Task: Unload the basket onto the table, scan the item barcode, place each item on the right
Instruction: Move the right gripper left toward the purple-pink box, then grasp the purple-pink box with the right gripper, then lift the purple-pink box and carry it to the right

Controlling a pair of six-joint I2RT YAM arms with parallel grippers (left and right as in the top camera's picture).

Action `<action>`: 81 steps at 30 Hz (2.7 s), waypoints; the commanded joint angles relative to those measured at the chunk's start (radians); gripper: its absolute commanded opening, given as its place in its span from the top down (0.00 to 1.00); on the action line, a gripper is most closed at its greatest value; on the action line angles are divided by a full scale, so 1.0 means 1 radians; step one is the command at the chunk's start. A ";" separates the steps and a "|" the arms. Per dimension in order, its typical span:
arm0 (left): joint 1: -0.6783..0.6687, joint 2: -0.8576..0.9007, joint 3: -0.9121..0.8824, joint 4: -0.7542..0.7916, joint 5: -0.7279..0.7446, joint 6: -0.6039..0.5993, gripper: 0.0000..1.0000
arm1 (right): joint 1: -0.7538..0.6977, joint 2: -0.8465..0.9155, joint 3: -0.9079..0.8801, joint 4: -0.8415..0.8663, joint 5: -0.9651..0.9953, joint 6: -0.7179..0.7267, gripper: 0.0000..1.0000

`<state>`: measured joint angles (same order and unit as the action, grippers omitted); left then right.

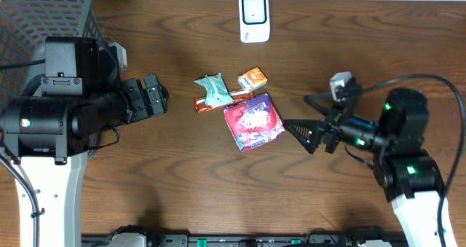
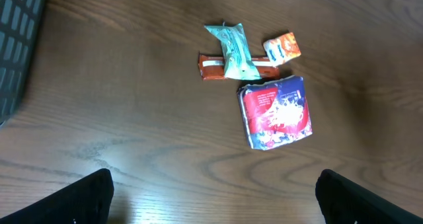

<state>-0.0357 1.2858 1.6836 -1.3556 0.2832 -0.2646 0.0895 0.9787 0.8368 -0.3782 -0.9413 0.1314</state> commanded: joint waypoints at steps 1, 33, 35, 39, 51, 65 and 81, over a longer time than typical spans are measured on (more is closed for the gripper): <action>-0.003 0.003 0.016 -0.001 0.004 0.010 0.02 | 0.003 0.094 0.019 -0.019 0.008 0.110 0.01; -0.003 0.003 0.016 -0.001 0.004 0.010 0.02 | 0.057 0.828 0.019 0.265 0.093 0.158 0.31; -0.003 0.003 0.016 0.000 0.004 0.010 0.02 | 0.074 0.839 0.019 0.271 0.094 0.141 0.30; -0.003 0.003 0.016 0.000 0.004 0.010 0.02 | 0.105 0.852 0.019 0.274 0.135 0.141 0.37; -0.003 0.003 0.016 -0.001 0.004 0.010 0.02 | 0.134 0.837 0.026 0.293 0.111 0.190 0.99; -0.003 0.003 0.016 -0.001 0.004 0.010 0.02 | 0.132 0.418 0.037 0.239 0.339 0.337 0.99; -0.003 0.003 0.016 0.000 0.004 0.010 0.02 | 0.090 0.090 0.037 0.038 1.624 0.279 0.99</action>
<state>-0.0357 1.2869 1.6836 -1.3560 0.2832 -0.2646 0.2077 1.0328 0.8577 -0.3714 0.4313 0.4553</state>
